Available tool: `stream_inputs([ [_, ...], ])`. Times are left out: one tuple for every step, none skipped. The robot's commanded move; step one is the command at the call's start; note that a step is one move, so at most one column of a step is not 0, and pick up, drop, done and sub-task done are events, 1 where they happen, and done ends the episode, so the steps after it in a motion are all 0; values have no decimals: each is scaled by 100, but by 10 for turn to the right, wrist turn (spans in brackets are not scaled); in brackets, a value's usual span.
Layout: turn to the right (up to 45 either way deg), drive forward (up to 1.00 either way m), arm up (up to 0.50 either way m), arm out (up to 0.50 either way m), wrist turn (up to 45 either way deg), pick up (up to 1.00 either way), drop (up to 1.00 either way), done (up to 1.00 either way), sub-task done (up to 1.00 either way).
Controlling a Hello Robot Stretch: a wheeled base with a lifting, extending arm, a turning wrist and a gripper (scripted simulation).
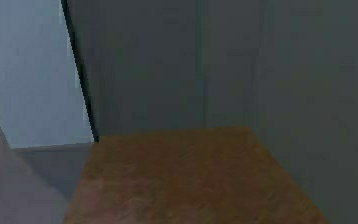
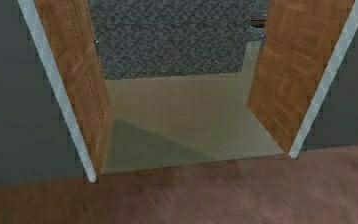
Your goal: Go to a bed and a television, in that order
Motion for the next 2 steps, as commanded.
stream_inputs([
  [-60,0,0,0,0,0,0,0,0],
  [-30,0,0,0,0,0,0,0,0],
])
